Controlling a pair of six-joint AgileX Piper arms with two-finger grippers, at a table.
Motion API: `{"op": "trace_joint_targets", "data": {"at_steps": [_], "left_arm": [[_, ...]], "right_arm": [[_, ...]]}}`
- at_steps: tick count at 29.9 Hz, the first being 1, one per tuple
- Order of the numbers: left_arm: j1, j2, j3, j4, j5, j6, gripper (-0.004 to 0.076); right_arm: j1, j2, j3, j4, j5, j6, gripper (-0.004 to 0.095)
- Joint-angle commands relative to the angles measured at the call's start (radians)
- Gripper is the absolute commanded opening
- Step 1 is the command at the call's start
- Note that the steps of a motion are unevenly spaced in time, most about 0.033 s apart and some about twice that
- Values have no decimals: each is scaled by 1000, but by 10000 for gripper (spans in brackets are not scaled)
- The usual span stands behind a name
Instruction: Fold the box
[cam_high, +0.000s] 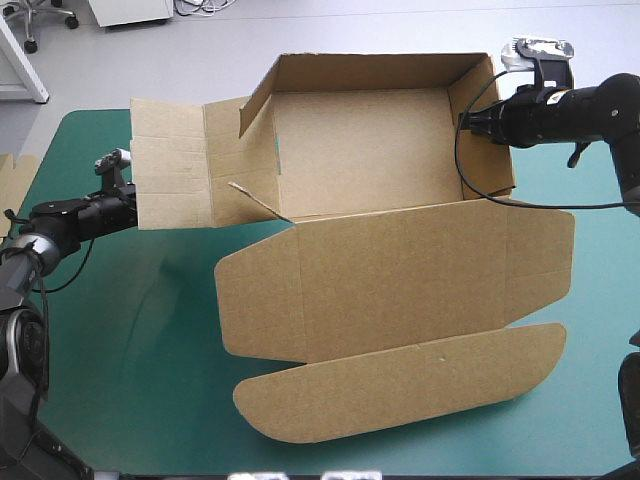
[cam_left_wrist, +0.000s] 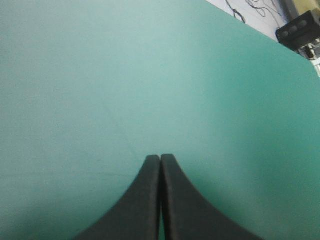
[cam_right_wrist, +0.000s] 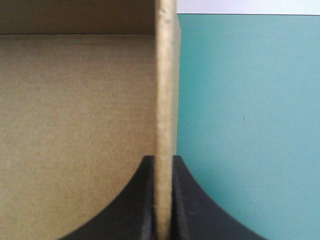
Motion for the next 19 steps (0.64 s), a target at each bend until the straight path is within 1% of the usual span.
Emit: {"op": "trace_joint_targets", "data": {"at_steps": [1, 3, 6, 12, 13, 19], "left_arm": [[-41, -45, -30, -92, 48, 12, -10], [-48, -45, -30, -109, 106, 12, -10], [-49, -45, -30, -191, 233, 12, -10], [-51, -45, -30, -368, 490, 31, -10], [-53, -45, -30, -382, 515, 31, -10], [-108, -45, -88, -319, 515, -7, -9]], "right_arm": [[-1, -38, -22, 57, -50, 1, -13], [-1, -35, -22, 53, -50, 1, -13], [-1, -35, -22, 41, -62, 1, -13], [-1, -31, -22, -47, -93, 21, -13], [-1, -30, -22, -48, -93, 21, -13], [-1, -27, -22, -36, -112, 21, -13]]}}
